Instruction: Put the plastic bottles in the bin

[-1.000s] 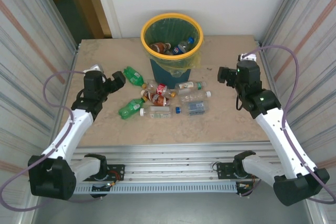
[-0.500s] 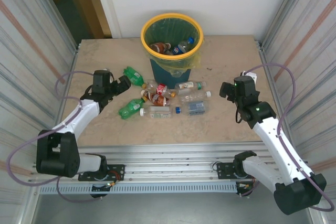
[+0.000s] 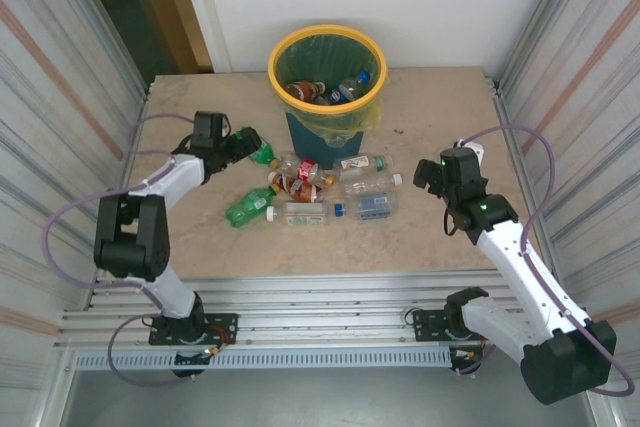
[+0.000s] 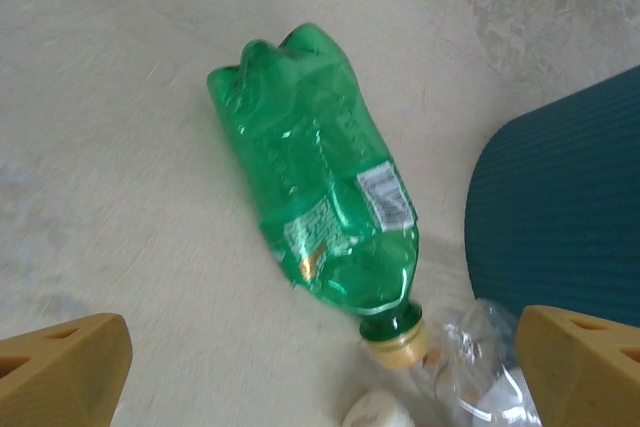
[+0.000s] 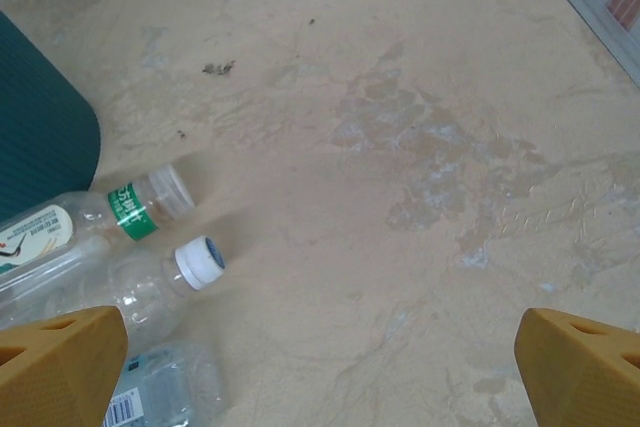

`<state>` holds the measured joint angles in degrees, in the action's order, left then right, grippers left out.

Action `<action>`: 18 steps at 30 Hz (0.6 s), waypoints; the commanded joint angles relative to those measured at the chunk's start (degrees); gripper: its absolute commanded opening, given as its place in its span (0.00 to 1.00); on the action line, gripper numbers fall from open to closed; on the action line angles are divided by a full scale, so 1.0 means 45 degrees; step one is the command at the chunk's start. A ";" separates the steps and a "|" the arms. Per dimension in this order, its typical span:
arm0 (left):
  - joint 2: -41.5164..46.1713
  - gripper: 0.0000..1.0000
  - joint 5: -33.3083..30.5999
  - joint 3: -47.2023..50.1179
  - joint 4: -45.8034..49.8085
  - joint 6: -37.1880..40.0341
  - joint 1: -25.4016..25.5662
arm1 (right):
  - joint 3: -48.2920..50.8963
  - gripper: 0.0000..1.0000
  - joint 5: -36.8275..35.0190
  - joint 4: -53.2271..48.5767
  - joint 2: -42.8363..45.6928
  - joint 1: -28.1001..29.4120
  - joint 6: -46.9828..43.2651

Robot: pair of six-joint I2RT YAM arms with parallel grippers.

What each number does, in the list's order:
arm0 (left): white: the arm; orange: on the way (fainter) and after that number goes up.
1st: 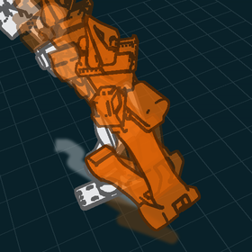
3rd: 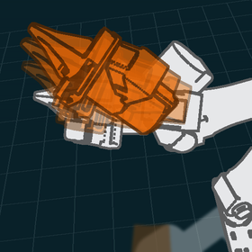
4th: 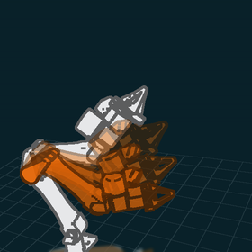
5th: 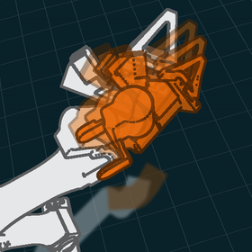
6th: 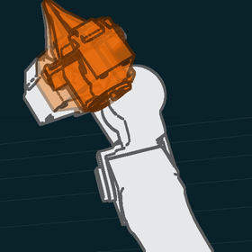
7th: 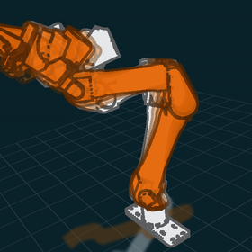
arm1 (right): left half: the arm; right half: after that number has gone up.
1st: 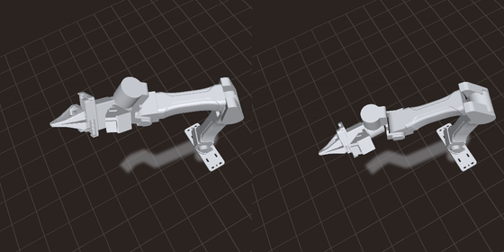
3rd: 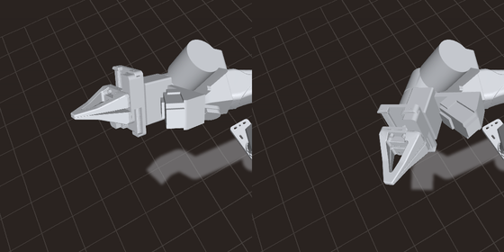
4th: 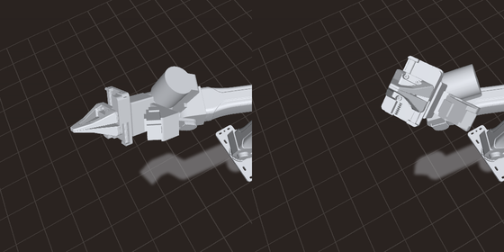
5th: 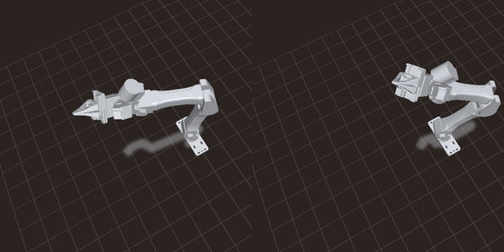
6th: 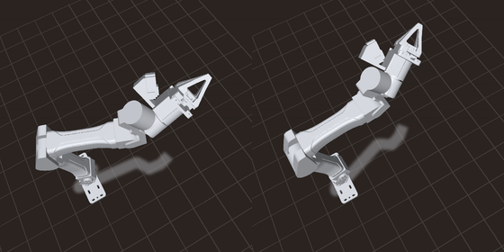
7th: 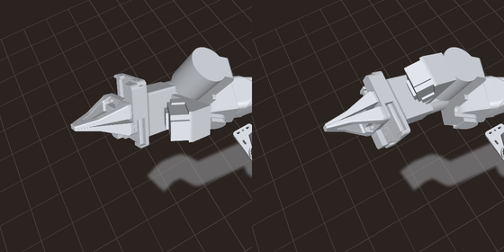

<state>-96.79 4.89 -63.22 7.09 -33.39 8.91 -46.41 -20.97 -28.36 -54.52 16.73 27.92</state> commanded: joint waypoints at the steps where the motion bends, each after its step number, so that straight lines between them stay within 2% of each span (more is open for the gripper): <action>1: -0.1028 0.98 -0.0042 -0.1399 0.0906 0.0476 0.0279 | 0.0190 0.98 0.0022 0.0278 0.0006 -0.0066 0.0395; 11: -0.3624 0.97 -0.1766 -0.4530 0.3119 0.0833 0.0794 | 0.0502 0.98 -0.0042 0.0372 0.0319 -0.0066 0.0460; 18: -0.4567 0.95 -0.2099 -0.5512 0.3967 0.1030 0.0814 | 0.0568 0.98 -0.0085 0.0360 0.0227 -0.0074 0.0522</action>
<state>-116.18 -2.28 -85.60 21.12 -30.20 12.51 -44.75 -20.97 -27.20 -54.02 16.73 28.51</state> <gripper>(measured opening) 0.950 0.978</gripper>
